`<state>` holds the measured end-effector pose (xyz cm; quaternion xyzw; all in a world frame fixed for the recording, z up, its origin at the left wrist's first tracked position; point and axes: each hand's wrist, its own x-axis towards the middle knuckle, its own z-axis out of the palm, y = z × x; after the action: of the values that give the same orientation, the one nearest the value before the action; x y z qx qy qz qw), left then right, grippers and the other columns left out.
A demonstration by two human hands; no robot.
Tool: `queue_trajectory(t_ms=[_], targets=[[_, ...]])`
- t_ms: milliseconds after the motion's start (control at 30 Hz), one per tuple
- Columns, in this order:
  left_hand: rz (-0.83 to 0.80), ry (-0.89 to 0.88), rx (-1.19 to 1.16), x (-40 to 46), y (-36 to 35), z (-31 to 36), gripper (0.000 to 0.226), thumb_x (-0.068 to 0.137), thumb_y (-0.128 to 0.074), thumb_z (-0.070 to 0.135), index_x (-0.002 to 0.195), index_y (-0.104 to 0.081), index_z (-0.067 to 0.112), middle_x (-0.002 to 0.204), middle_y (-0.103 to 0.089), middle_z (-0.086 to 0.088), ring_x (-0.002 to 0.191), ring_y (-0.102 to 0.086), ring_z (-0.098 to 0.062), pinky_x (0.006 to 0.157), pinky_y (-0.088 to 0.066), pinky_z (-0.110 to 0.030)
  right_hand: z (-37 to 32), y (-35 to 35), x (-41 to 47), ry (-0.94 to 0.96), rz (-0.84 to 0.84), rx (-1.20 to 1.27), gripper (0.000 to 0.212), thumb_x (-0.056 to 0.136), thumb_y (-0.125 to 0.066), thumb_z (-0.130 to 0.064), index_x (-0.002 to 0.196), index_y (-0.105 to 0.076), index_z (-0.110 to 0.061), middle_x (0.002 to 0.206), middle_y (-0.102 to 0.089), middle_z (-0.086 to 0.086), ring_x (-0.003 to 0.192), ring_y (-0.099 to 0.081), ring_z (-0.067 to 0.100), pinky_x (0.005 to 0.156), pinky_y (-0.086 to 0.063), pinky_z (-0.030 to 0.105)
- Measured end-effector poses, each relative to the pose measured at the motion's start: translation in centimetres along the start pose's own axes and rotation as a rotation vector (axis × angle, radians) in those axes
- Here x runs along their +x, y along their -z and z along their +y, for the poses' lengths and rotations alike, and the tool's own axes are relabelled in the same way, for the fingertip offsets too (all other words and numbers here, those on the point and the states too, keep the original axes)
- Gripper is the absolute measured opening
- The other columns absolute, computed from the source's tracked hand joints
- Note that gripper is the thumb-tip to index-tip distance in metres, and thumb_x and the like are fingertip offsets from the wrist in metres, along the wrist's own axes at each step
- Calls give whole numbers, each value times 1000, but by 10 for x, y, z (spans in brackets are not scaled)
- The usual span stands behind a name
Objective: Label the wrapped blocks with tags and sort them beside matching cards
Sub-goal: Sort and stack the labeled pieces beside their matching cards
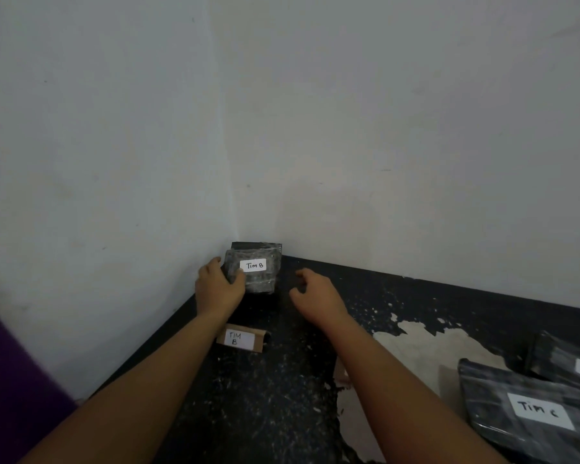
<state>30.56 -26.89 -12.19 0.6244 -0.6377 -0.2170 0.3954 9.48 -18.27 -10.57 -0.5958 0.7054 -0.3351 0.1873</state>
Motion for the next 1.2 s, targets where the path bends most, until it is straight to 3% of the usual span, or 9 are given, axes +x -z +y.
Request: queue_trajectory(t_ms=[333,567,867,1000,1200], targets=[[64,-283,99,-37,-17,72,57,98,-68,41,148,-59,15,153,-54,-13,142,-47,-34,121,-41,-55,4,66,-35,27,130,-73,51,104,-62,-29,153,-58,-15,140,-69,7,123,-67,25,105,-56,40],[-19,-415,55,-82,-45,136,43,103,-64,43,137,-67,18,146,-60,-7,140,-50,-28,119,-44,-47,21,127,-71,-2,237,-100,49,106,-60,-30,153,-58,-17,143,-69,6,124,-69,26,104,-59,45],[-210,-510,-6,-153,-82,211,38,105,-62,46,131,-72,19,137,-68,0,123,-65,-18,95,-47,-27,61,198,-122,-65,326,-166,46,107,-57,-28,152,-58,-17,137,-70,6,115,-71,27,97,-62,45],[-321,-515,2,-181,-103,240,39,107,-59,49,131,-70,21,135,-70,2,109,-65,-12,90,-50,-28,81,225,-142,-90,353,-179,44,106,-56,-28,148,-60,-18,129,-73,6,105,-73,26,91,-65,47],[-420,-564,19,-226,-138,271,37,107,-59,49,127,-72,20,130,-72,2,99,-64,-10,77,-50,-25,119,261,-175,-147,386,-219,41,105,-56,-29,144,-62,-18,121,-75,5,106,-72,26,91,-62,44]])
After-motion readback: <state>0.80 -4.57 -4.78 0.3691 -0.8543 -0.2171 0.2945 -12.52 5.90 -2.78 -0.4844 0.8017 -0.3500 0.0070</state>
